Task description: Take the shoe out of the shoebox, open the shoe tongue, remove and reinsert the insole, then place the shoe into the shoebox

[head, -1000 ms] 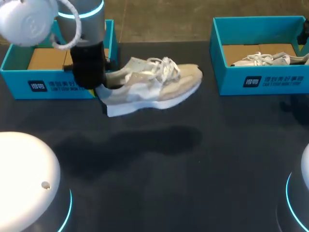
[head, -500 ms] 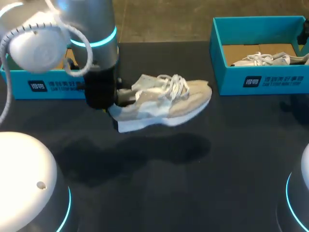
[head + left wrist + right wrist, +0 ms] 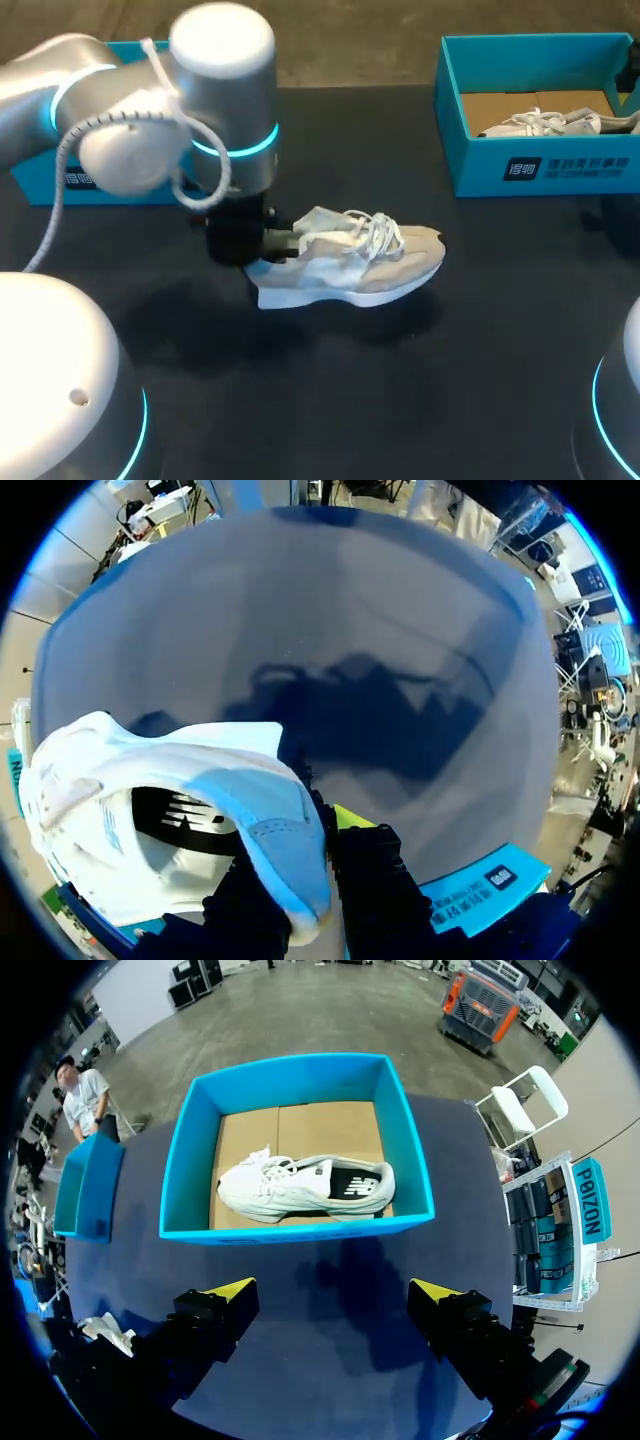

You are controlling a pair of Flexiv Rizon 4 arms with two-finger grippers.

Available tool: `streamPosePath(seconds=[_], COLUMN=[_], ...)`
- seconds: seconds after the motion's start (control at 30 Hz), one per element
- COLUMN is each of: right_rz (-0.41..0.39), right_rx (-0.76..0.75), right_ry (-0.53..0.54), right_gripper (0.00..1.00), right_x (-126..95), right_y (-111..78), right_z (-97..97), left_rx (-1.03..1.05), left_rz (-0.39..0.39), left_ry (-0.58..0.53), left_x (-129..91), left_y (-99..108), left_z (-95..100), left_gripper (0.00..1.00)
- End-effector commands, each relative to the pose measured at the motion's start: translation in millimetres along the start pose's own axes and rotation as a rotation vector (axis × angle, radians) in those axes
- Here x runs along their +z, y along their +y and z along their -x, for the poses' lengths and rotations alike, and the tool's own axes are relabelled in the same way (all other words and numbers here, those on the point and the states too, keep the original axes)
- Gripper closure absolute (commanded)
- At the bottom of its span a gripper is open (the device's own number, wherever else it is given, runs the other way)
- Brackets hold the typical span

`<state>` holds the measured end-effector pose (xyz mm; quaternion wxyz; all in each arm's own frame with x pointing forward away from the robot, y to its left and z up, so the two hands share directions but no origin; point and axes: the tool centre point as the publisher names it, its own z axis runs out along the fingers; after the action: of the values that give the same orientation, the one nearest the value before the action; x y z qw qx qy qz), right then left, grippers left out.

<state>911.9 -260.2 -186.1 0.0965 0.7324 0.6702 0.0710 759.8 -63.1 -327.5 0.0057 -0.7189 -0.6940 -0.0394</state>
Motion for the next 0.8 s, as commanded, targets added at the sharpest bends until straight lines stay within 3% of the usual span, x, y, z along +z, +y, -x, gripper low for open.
streamPosePath(seconds=[0.03,0.3,0.8], right_rz=[0.0,0.0,0.0], right_rx=[0.0,0.0,0.0], right_ry=[0.001,0.001,0.001], right_gripper=[0.0,0.0,0.0], right_x=[0.4,0.4,0.4], right_y=[0.6,0.6,0.6], right_z=[0.1,0.1,0.1], left_rx=[-0.014,0.001,-0.011], left_rz=[0.0,-0.018,-0.004], left_ry=[0.024,0.064,0.138], left_x=[20.2,40.7,58.6], left_y=[3.0,-1.3,-13.3], left_z=[14.2,21.0,22.6], left_gripper=[1.0,1.0,1.0])
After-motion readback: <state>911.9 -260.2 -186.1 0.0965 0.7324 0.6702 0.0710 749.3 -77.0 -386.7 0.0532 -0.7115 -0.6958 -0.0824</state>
